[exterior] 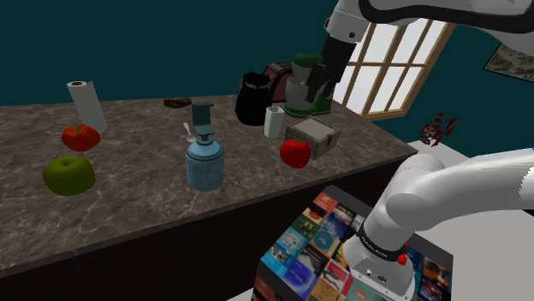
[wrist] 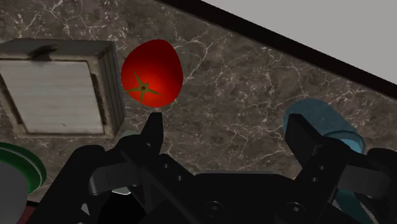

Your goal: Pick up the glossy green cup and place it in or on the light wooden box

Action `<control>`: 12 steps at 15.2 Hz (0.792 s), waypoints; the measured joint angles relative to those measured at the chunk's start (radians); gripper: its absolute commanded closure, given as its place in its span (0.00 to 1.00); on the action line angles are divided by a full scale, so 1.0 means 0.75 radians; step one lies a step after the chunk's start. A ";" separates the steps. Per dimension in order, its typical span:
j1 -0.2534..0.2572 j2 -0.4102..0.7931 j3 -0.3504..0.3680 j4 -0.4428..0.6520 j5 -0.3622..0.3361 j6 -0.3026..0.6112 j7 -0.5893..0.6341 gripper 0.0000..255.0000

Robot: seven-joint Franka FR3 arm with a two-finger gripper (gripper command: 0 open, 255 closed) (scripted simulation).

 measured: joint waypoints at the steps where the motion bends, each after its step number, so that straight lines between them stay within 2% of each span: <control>1: 0.000 0.000 0.000 0.000 0.000 0.000 0.000 0.00; 7: -0.005 0.231 -0.085 0.055 -0.044 0.129 -0.119 0.00; 12: -0.003 0.489 -0.161 0.169 -0.062 0.228 -0.237 0.00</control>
